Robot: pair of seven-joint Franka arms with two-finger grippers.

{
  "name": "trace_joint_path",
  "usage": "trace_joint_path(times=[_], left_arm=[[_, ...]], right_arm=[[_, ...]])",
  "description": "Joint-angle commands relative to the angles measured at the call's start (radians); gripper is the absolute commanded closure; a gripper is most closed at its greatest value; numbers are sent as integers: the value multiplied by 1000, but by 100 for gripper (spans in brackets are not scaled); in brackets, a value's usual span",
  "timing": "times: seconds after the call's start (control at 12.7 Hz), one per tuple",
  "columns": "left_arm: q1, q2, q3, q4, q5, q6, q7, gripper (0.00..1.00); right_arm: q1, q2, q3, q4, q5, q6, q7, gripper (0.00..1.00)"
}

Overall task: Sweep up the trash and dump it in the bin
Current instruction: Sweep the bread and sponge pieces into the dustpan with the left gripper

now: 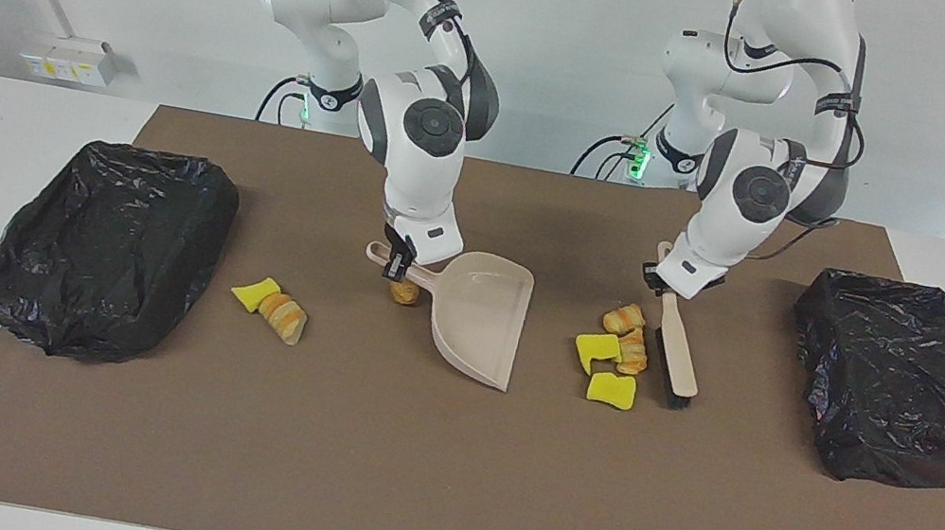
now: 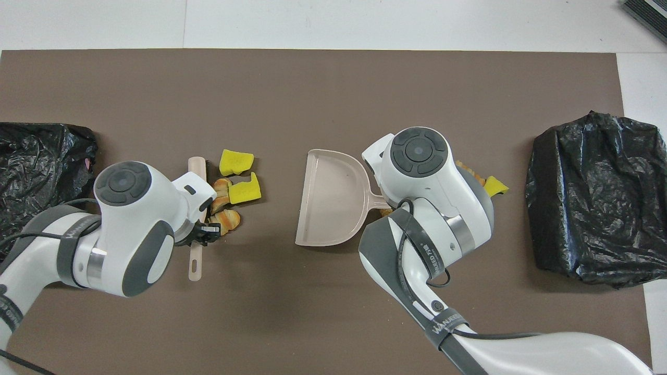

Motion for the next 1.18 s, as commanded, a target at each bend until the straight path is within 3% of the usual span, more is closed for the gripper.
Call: trace_joint_path(times=[0.0,0.63,0.86,0.94,1.1], left_arm=[[-89,-27,13,-39,-46,48,17,100],[-381,-21,13,38,-287,71,-4,100],[-350,-52,24,100,-288,-105,-7,100],[-318,-49,24,130,-288,-189,-70,100],[-260,-46,24,132,-272,-218,-275,100]], right_arm=[[-12,-1,7,-15,-26,23,-39,100],[5,28,9,-18,-15,89,0,100],[5,26,9,-20,-15,88,1,100],[5,28,9,-20,-15,88,0,100],[5,28,9,-20,-15,88,1,100]])
